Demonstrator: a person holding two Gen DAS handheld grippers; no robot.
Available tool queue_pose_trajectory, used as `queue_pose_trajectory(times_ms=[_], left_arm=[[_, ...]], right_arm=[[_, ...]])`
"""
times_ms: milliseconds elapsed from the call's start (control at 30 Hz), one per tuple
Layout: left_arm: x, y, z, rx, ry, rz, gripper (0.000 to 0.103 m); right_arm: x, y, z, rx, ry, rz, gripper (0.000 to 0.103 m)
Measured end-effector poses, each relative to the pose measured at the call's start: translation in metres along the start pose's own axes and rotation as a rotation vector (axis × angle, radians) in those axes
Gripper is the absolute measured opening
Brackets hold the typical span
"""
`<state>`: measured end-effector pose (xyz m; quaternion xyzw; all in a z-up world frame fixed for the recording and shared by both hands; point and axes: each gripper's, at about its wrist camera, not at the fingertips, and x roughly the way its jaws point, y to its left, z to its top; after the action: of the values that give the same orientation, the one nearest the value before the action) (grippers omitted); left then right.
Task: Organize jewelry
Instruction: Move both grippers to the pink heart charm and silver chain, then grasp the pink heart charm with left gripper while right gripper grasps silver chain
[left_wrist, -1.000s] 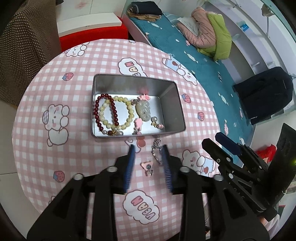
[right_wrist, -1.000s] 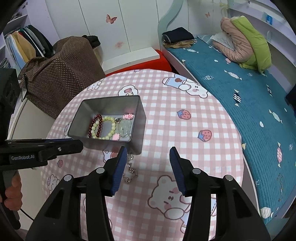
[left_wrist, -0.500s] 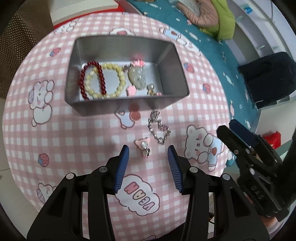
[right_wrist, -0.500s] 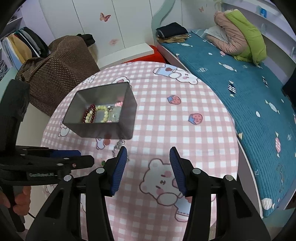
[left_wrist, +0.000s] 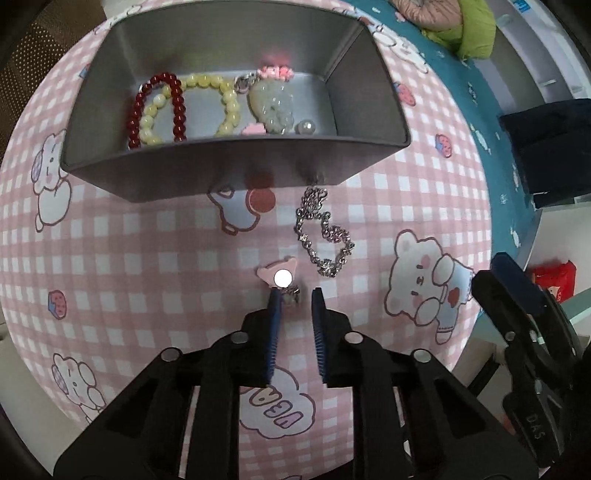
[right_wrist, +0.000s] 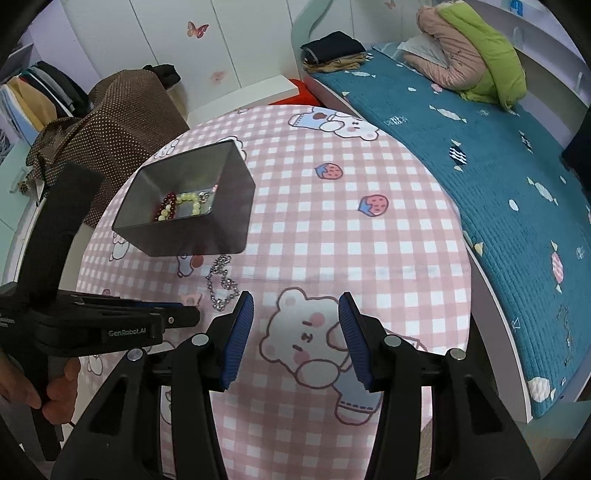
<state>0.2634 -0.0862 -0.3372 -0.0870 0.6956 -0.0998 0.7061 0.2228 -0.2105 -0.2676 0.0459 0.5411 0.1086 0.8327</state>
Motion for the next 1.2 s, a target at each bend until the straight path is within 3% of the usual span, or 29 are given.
queue_pose_trajectory(times_ms=[367, 800, 933, 1200], left_arm=[[0.003, 0.0, 0.001, -0.022, -0.01, -0.007, 0.011], [-0.036, 0.025, -0.005, -0.065, -0.114, -0.051, 0.011], [-0.047, 0.036, -0.005, -0.09, -0.135, -0.06, 0.011], [-0.057, 0.059, -0.009, -0.143, -0.146, -0.075, 0.011]], right_arm=[[0.004, -0.007, 0.005, 0.009, 0.003, 0.021, 0.045], [0.036, 0.037, 0.011, -0.14, 0.058, 0.112, 0.045], [0.052, 0.05, 0.01, -0.183, 0.088, 0.118, 0.04], [0.074, 0.071, 0.01, -0.266, 0.135, 0.126, 0.04]])
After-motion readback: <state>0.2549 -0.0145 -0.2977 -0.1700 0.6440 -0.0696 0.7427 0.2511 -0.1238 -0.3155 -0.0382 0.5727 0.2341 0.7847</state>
